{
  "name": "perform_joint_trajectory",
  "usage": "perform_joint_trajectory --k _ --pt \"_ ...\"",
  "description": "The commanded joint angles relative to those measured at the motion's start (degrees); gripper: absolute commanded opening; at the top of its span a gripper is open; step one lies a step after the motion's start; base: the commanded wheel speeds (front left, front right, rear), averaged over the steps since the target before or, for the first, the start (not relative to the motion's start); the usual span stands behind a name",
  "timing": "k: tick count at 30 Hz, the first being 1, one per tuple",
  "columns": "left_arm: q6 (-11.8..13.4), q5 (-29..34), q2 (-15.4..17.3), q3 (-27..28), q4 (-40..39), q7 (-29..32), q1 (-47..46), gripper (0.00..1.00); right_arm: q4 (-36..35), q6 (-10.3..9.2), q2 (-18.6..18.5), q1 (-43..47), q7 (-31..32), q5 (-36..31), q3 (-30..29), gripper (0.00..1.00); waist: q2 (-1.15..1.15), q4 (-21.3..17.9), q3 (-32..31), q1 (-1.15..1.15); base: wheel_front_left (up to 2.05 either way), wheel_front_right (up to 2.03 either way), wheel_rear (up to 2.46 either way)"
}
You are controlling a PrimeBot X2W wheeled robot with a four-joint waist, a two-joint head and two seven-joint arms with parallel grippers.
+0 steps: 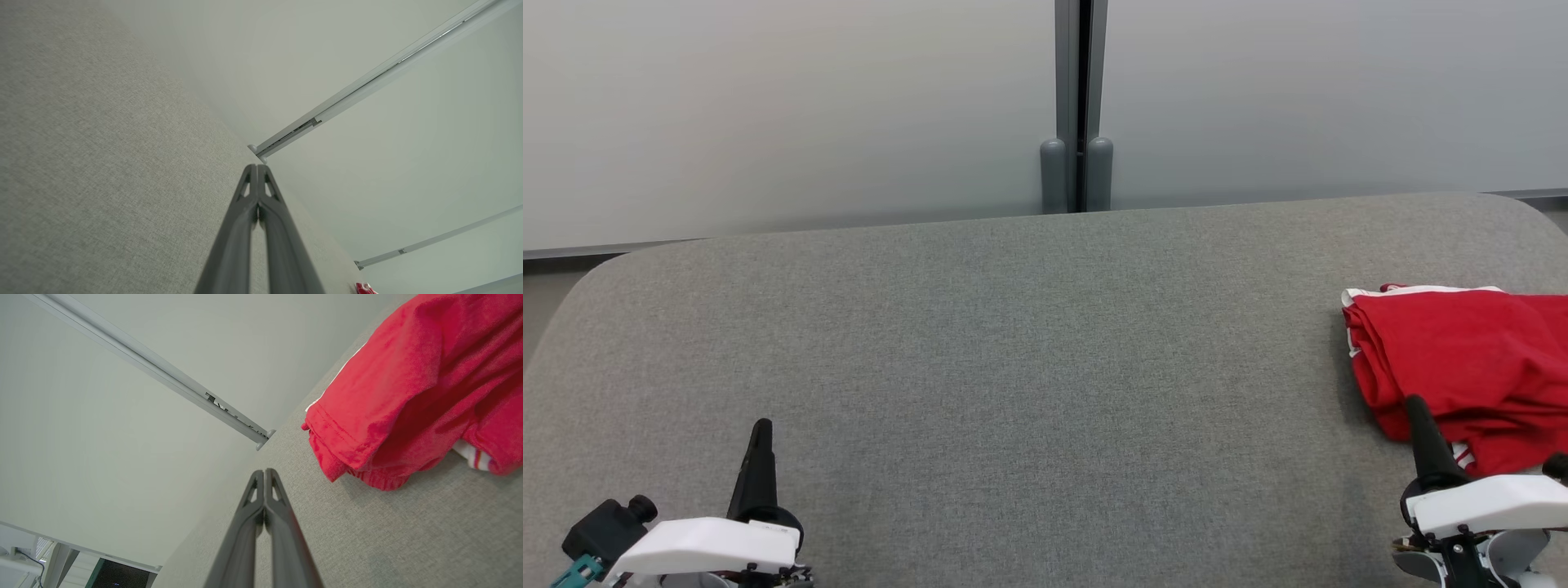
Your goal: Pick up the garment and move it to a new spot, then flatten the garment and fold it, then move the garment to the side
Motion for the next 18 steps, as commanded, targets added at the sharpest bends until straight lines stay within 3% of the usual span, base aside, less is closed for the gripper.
perform_joint_trajectory --k 1,18 --pt "-0.3 -1.4 0.4 0.5 -0.8 0.3 -1.9 0.0 -0.8 0.01 -0.2 -1.1 0.4 1.3 -0.6 0.0 0.0 0.0 0.0 0.0 0.0 0.0 0.0" --pt "-0.8 -11.9 0.4 1.5 -1.1 3.2 -2.9 0.0 -1.3 0.01 0.8 -1.2 3.3 11.1 -2.6 0.0 0.0 0.2 0.2 0.0 0.0 0.0 0.0"
